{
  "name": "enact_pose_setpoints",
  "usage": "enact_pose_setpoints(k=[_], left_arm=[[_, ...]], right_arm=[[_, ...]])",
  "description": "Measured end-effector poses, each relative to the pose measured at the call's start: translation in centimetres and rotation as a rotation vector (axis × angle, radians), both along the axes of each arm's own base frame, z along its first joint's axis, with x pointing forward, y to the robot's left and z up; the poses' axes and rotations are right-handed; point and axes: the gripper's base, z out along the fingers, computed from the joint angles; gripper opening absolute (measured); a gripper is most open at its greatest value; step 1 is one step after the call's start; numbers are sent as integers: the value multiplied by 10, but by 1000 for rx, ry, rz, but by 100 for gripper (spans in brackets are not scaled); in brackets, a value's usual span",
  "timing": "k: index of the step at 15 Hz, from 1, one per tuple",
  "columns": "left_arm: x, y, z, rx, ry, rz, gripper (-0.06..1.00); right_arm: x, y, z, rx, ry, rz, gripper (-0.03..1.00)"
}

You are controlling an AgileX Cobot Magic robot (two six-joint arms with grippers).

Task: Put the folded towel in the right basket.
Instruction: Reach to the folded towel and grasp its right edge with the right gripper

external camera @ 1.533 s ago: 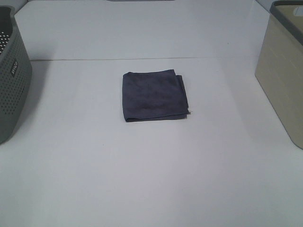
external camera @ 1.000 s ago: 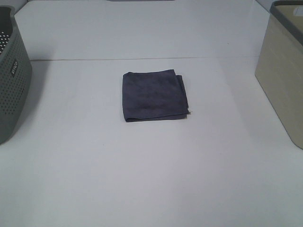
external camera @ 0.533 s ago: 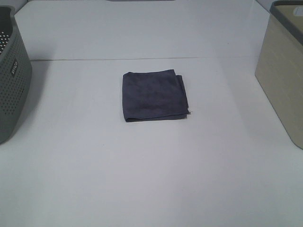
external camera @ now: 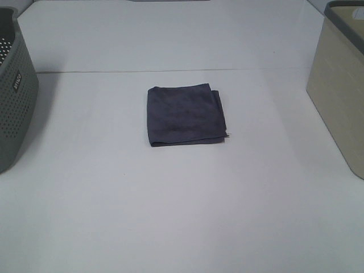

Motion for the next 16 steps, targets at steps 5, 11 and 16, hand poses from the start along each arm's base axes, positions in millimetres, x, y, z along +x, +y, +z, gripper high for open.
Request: enact_pose_setpoints(k=[5, 11, 16], left_arm=[[0, 0, 0, 0, 0, 0, 99], [0, 0, 0, 0, 0, 0, 99], [0, 0, 0, 0, 0, 0, 99]], right_arm=[[0, 0, 0, 0, 0, 0, 98], [0, 0, 0, 0, 0, 0, 98], [0, 0, 0, 1, 0, 1, 98]])
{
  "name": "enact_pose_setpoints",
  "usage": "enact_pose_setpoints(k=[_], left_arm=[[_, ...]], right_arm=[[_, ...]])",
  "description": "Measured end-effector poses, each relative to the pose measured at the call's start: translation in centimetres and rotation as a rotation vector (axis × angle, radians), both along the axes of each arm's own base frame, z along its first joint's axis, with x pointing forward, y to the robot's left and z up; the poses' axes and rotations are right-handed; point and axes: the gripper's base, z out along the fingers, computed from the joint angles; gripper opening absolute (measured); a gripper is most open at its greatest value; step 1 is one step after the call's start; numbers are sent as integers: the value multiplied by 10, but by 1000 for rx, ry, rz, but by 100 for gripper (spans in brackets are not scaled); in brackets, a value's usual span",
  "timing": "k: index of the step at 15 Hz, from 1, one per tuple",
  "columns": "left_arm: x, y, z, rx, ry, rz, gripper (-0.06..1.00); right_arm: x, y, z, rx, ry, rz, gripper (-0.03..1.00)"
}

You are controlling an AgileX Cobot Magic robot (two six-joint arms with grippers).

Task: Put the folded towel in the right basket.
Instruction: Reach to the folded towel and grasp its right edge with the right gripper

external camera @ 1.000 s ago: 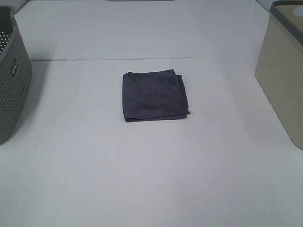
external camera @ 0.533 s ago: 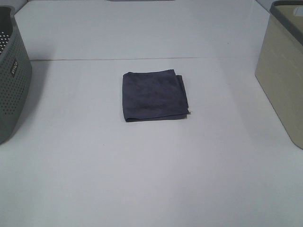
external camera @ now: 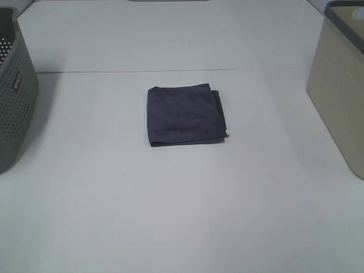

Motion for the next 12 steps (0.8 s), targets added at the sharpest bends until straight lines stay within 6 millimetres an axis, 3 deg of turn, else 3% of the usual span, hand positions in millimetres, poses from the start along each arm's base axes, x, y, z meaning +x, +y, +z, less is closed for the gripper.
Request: enact_pose_setpoints(k=[12], left_arm=[[0, 0, 0, 0, 0, 0, 99]], right_arm=[[0, 1, 0, 14, 3, 8, 98]])
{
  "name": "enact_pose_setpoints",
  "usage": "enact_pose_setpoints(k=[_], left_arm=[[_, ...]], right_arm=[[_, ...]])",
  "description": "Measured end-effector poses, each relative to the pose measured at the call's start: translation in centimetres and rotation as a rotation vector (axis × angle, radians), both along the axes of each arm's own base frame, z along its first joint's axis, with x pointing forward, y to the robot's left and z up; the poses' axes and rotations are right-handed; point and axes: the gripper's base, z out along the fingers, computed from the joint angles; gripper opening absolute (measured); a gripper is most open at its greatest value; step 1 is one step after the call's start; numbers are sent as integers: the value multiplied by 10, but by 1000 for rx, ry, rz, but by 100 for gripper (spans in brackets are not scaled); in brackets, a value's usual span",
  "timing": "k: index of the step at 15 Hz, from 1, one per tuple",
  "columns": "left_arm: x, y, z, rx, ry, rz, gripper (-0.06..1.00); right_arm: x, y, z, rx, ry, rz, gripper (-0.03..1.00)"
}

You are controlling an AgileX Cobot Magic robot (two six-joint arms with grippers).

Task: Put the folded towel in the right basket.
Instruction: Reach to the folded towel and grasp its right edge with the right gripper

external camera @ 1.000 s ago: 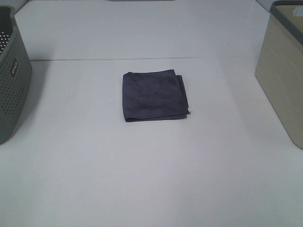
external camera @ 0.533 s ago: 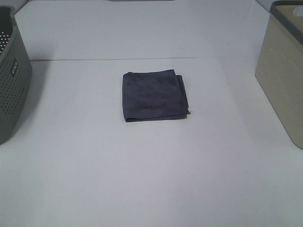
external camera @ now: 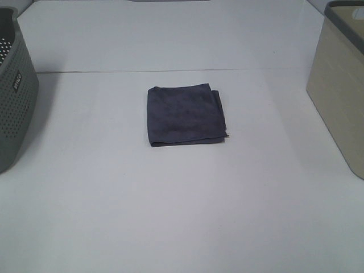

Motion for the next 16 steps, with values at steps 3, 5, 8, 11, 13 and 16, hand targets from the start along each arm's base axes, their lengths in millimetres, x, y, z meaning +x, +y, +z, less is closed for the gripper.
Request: enact_pose_setpoints(k=[3, 5, 8, 11, 13, 16], left_arm=[[0, 0, 0, 0, 0, 0, 99], [0, 0, 0, 0, 0, 0, 99], [0, 0, 0, 1, 0, 1, 99], [0, 0, 0, 2, 0, 1, 99], [0, 0, 0, 2, 0, 1, 99], [0, 0, 0, 2, 0, 2, 99]], right_arm=[[26, 1, 41, 7, 128, 9, 98], [74, 5, 89, 42, 273, 38, 98], [180, 11, 157, 104, 319, 72, 98], [263, 23, 150, 203, 416, 146, 98], [315, 48, 116, 232, 486, 220, 98], [380, 85, 46, 274, 628, 282, 98]])
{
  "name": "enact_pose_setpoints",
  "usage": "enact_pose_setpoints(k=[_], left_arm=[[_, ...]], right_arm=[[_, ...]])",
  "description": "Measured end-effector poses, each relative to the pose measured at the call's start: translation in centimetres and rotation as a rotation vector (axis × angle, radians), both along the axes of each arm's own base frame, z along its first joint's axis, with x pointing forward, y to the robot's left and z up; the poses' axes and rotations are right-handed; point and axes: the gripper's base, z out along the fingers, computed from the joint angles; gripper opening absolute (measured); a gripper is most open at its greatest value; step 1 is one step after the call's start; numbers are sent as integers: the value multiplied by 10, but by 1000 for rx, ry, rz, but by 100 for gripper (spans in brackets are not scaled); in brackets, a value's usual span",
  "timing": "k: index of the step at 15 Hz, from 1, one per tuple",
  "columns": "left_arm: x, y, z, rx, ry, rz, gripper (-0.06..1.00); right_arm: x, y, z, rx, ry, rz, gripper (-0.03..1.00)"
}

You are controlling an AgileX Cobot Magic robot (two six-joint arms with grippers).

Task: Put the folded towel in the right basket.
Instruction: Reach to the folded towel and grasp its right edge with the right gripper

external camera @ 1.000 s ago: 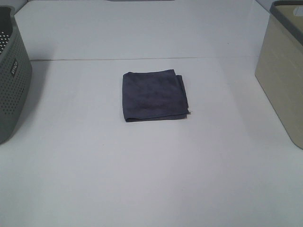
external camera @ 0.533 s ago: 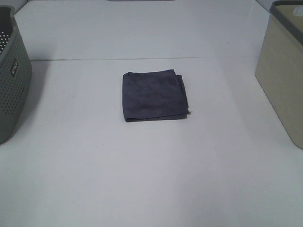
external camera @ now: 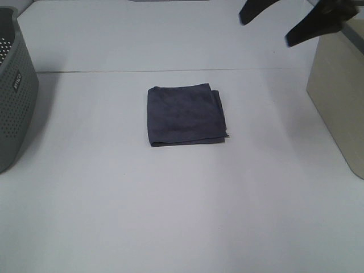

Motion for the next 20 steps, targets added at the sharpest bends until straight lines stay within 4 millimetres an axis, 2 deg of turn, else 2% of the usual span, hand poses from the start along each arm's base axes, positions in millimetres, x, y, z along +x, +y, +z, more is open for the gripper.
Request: enact_pose_setpoints(k=[2, 4, 8, 12, 16, 18, 20], left_arm=[[0, 0, 0, 0, 0, 0, 99], [0, 0, 0, 1, 0, 1, 99], [0, 0, 0, 1, 0, 1, 99], [0, 0, 0, 1, 0, 1, 99], [0, 0, 0, 1, 0, 1, 99], [0, 0, 0, 2, 0, 1, 99], [0, 0, 0, 2, 0, 1, 99]], right_arm=[[41, 14, -51, 47, 75, 27, 98], [72, 20, -90, 62, 106, 33, 98], [115, 26, -153, 49, 137, 34, 98], [119, 24, -201, 3, 215, 34, 98], [120, 28, -211, 32, 237, 17, 98], [119, 43, -217, 58, 245, 12, 96], [112, 79, -229, 91, 259, 27, 89]])
